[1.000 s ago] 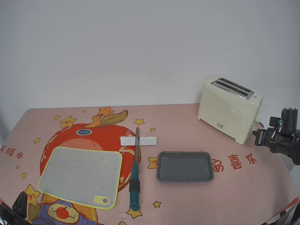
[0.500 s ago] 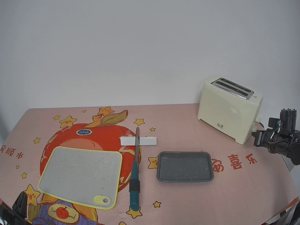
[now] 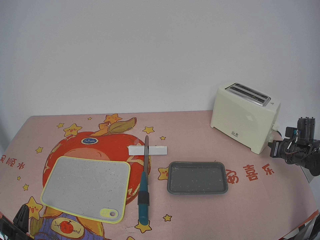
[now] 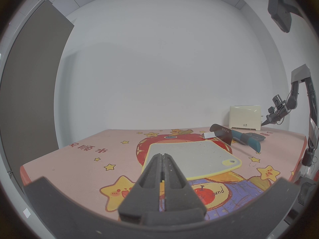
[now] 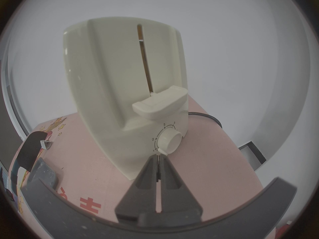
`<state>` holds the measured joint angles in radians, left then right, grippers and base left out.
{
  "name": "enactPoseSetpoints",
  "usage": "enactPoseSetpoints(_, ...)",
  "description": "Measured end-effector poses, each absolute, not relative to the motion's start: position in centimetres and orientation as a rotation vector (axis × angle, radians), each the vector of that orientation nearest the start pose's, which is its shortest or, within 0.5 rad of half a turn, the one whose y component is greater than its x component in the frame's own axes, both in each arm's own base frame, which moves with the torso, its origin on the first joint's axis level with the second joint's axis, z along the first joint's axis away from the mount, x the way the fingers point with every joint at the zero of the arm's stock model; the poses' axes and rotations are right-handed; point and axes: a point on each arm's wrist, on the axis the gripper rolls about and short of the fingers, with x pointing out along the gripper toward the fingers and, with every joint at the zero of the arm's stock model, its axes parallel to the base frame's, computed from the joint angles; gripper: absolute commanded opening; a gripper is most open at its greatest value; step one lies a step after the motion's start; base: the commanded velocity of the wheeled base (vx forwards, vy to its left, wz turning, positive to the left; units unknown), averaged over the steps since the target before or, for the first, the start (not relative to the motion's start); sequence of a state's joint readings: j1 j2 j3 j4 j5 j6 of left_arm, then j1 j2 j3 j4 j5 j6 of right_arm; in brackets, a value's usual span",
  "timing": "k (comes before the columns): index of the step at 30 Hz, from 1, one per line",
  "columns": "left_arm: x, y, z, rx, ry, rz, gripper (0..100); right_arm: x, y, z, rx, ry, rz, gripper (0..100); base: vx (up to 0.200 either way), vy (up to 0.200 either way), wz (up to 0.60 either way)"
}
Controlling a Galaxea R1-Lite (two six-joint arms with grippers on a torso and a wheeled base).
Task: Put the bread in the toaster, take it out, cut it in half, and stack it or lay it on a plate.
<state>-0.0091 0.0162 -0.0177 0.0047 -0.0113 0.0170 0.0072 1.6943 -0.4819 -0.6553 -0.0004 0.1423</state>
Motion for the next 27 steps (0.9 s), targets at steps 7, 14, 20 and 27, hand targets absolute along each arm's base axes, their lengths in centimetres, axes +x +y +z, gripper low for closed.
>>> enactPoseSetpoints(7,-2.3,0.0,8.0,0.017,0.003,-0.020,0,25.6,0.2,10.4,0.132,0.567,-0.045,0,0.000,0.000,0.00)
enactPoseSetpoints(14,-2.3,0.0,8.0,0.017,0.003,-0.020,0,25.1,0.2,10.4,0.110,0.567,-0.040,0,0.000,0.000,0.00)
enactPoseSetpoints(20,-2.3,0.0,8.0,0.017,0.003,-0.020,0,24.2,0.3,11.3,0.099,0.538,-0.031,0,0.000,0.000,0.00)
enactPoseSetpoints(27,-2.3,0.0,8.0,0.017,0.003,-0.020,0,23.8,0.4,11.8,0.097,0.515,-0.024,0,0.000,0.000,0.00)
